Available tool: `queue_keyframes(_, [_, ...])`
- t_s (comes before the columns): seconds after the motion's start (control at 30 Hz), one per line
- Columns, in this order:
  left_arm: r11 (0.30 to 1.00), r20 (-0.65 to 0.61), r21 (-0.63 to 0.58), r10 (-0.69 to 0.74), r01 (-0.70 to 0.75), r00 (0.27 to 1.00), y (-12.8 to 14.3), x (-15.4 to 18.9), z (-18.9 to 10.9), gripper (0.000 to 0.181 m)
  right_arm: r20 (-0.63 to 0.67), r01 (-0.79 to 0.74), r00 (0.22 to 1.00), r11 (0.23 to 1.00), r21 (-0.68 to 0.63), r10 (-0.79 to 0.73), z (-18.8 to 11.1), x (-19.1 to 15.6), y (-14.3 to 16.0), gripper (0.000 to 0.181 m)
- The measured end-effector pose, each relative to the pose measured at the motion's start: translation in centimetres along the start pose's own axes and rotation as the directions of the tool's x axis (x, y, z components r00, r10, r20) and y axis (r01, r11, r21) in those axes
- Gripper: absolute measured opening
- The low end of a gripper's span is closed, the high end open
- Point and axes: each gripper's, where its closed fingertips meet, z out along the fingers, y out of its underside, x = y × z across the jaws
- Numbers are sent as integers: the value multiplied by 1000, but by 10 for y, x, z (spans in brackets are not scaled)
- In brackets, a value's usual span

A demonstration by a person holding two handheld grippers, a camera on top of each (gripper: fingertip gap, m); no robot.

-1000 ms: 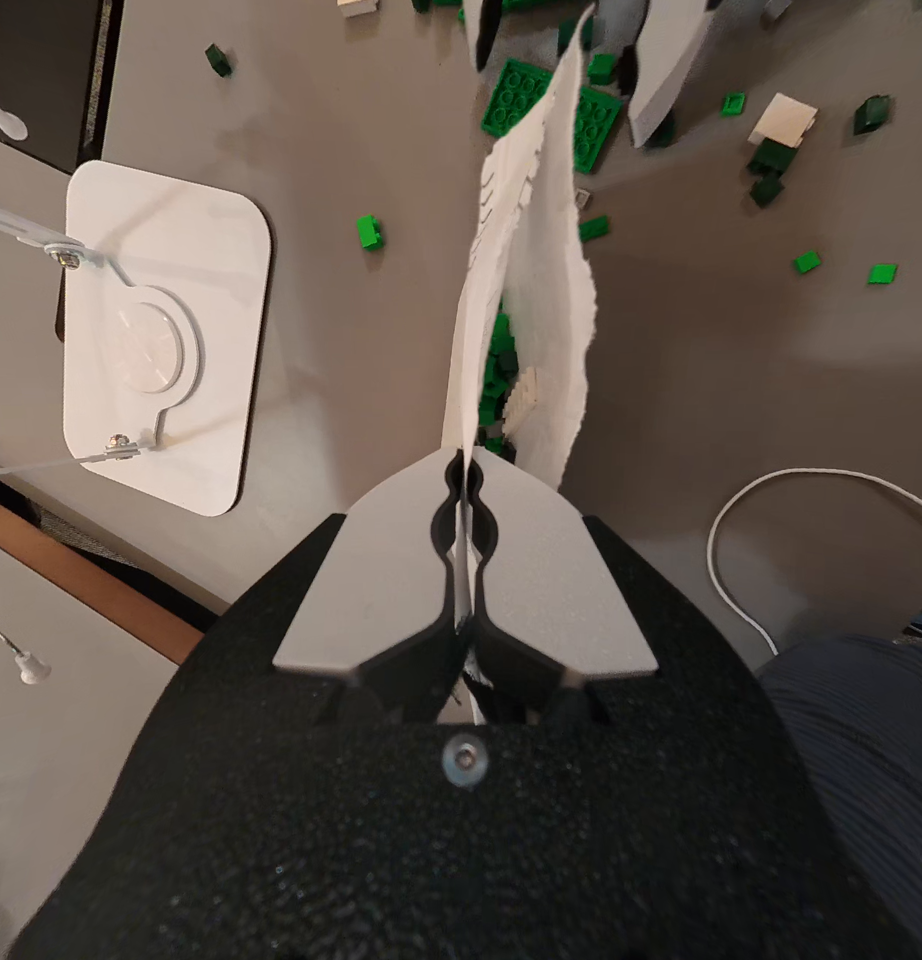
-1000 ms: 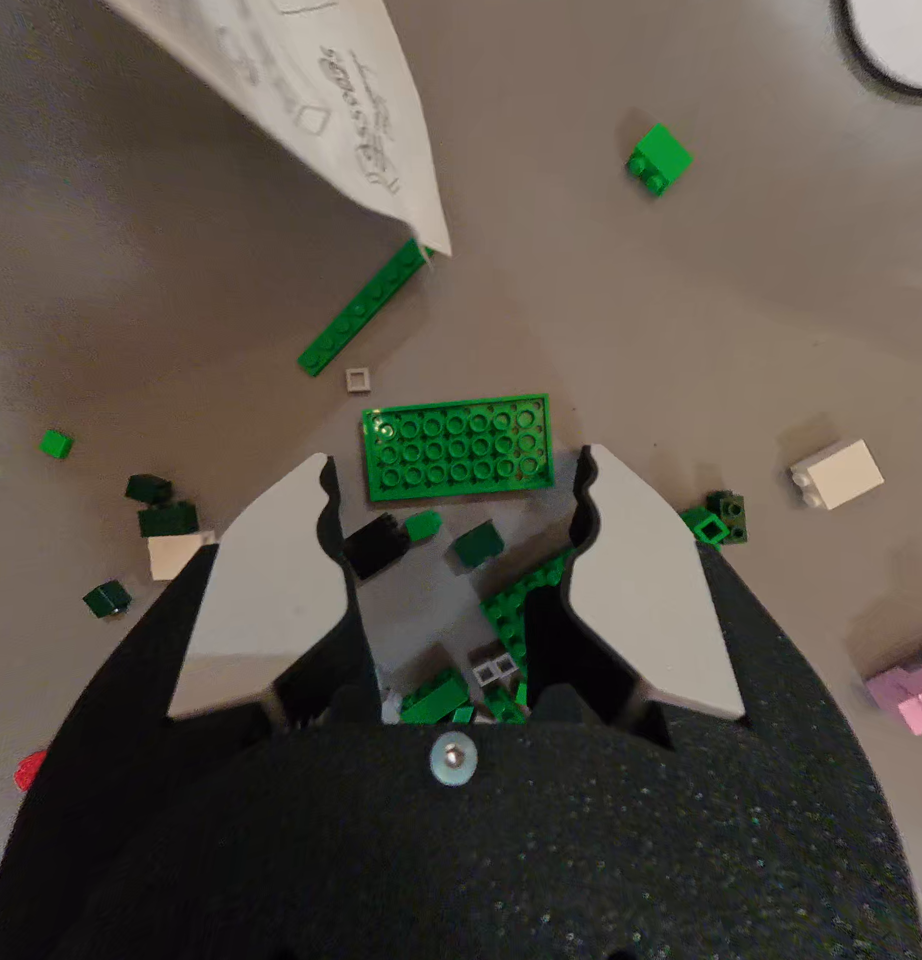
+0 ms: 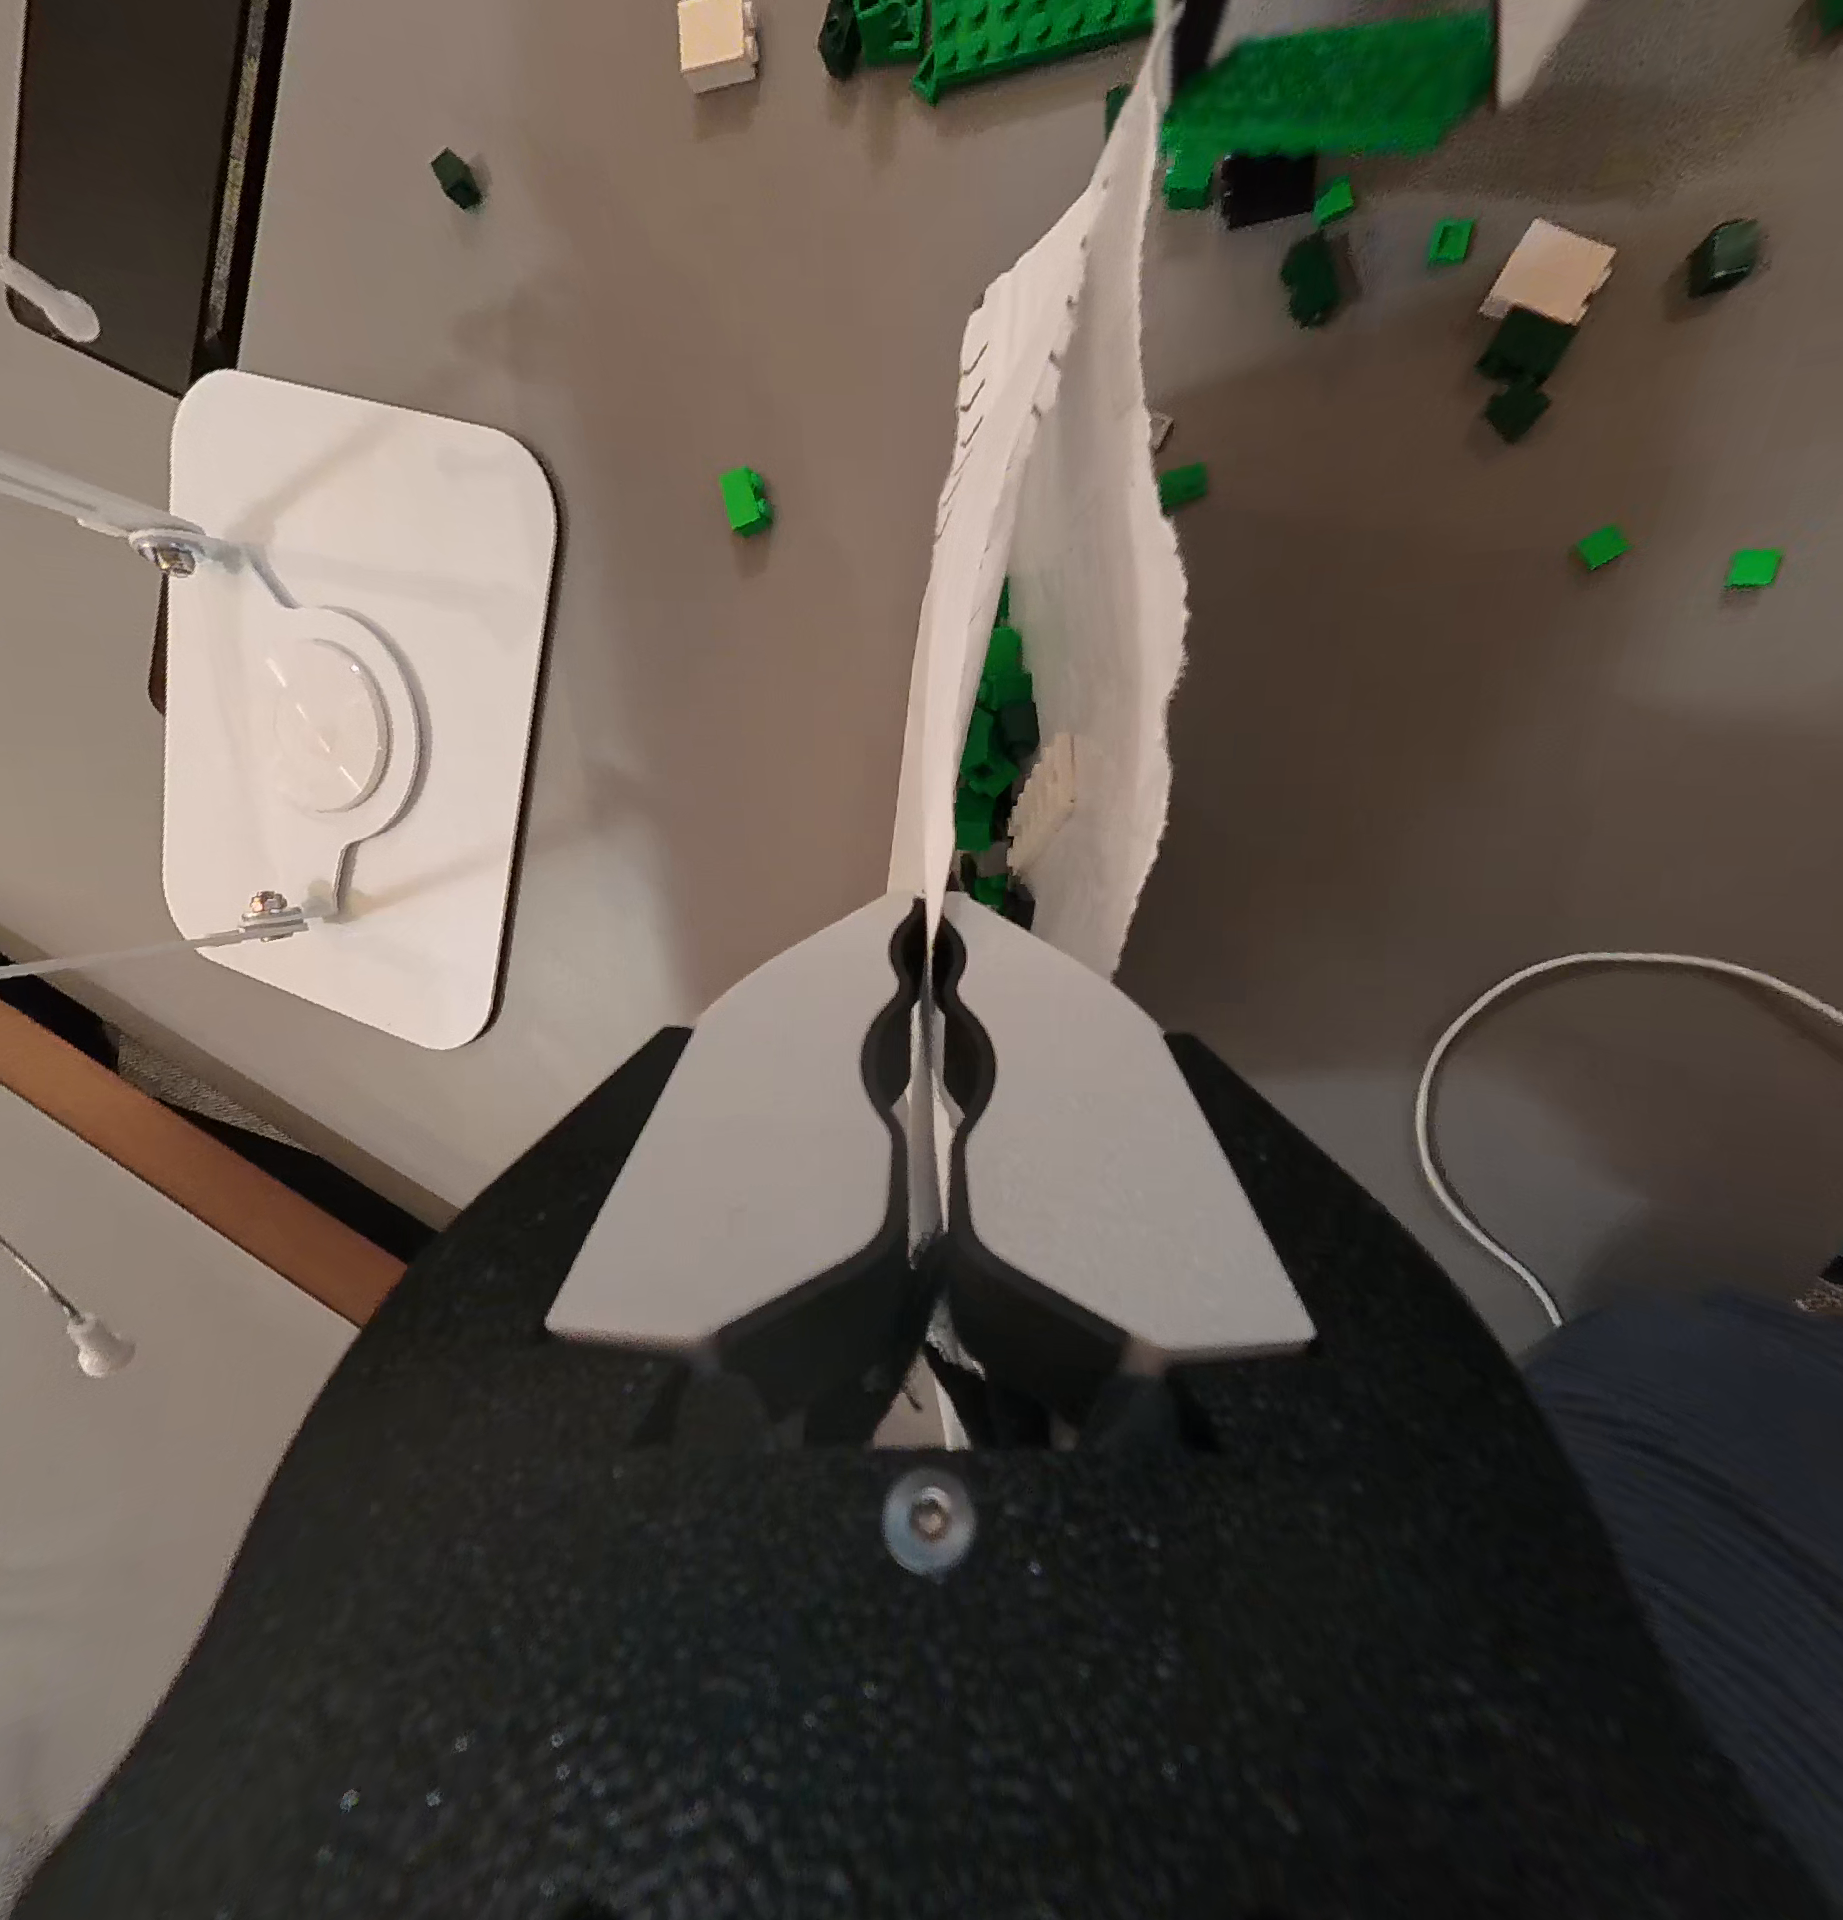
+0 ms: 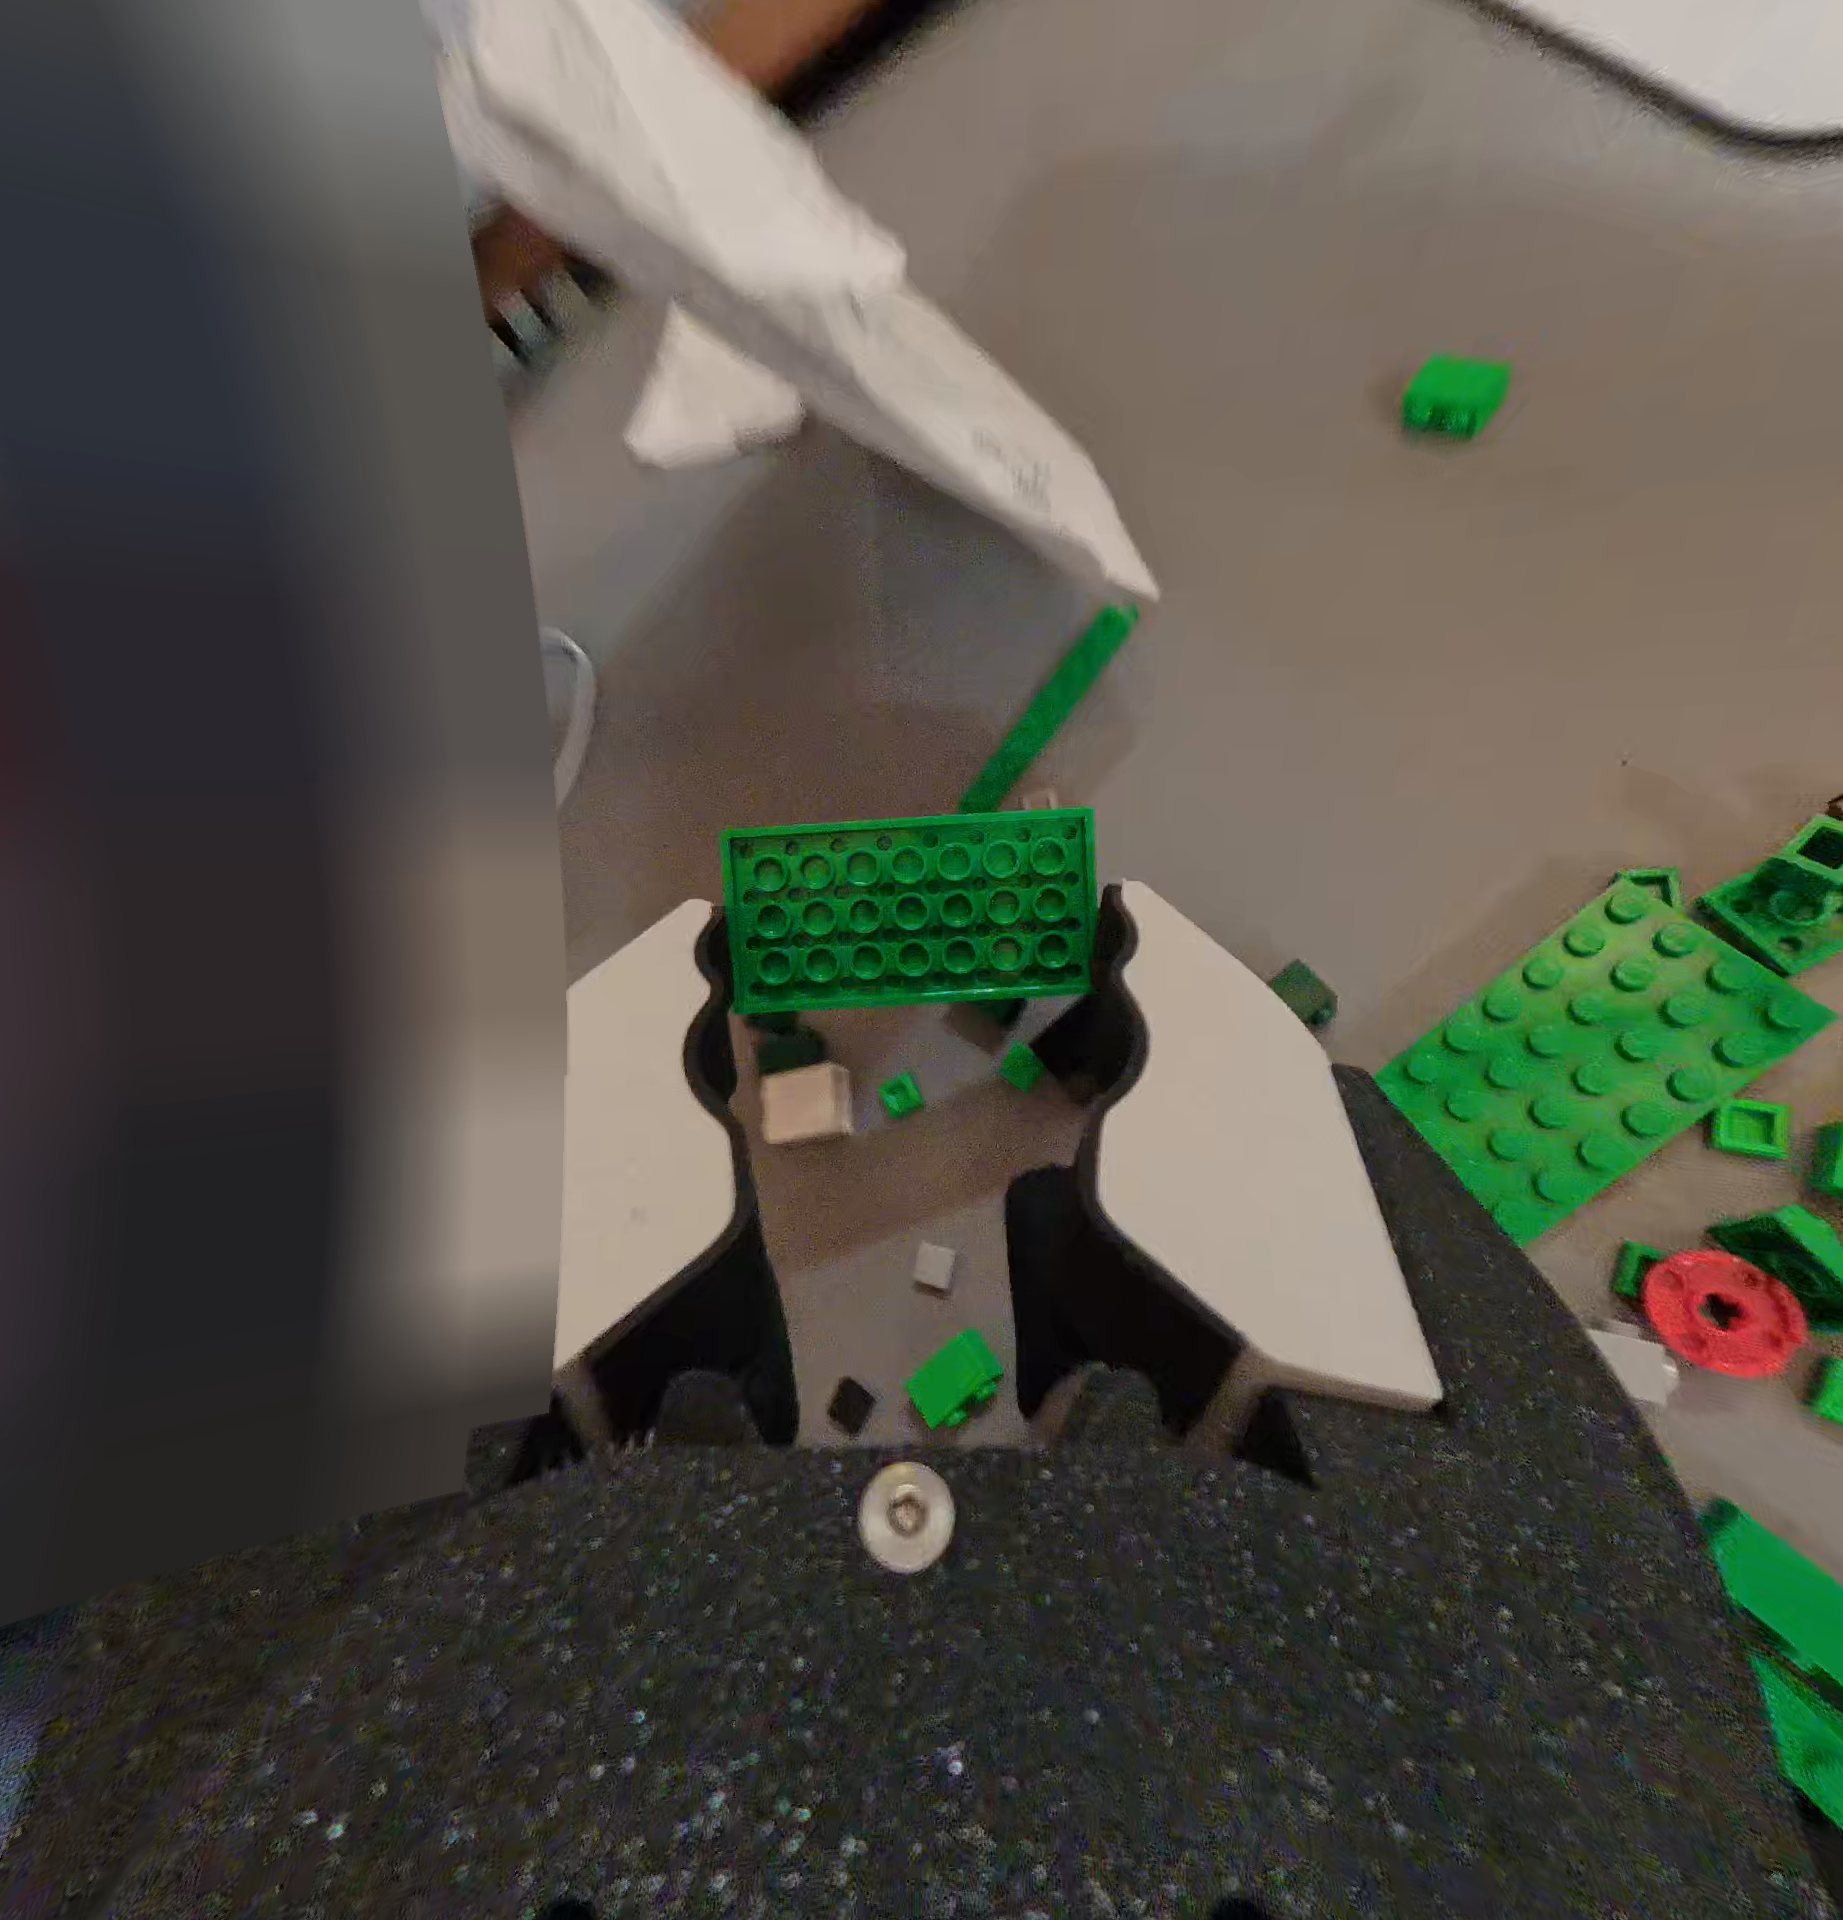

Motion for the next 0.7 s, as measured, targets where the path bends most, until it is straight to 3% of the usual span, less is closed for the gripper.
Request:
queue_keyframes(0.03, [1000,1,-1,-4,4,1000,1,-1,0,0,-61,48,997,997,-67,-53,5,3,8,67])
queue_keyframes(0.13, [1000,-2,-11,-8,8,1000,2,-1,1,0,-189,148,964,967,-207,-188,15,12,20,67])
queue_keyframes(0.27, [1000,-9,-16,0,0,1000,1,2,2,0,-283,158,933,959,-237,-224,10,22,15,79])
queue_keyframes(0.4, [1000,-9,-18,5,-6,1000,0,3,2,0,-520,-54,854,994,-93,-2,-26,65,0,69])
queue_keyframes(0.53, [1000,-12,-25,7,-7,1000,-1,3,4,0,-653,-198,755,970,-143,58,-35,89,23,60])
queue_keyframes(0.6, [1000,-16,-25,9,-9,1000,-1,4,4,0,-695,-217,717,965,-145,57,-36,95,26,56])
queue_keyframes(0.7, [1000,-22,-26,10,-10,1000,-1,5,4,0,-681,-261,723,959,-110,118,-30,96,25,59])
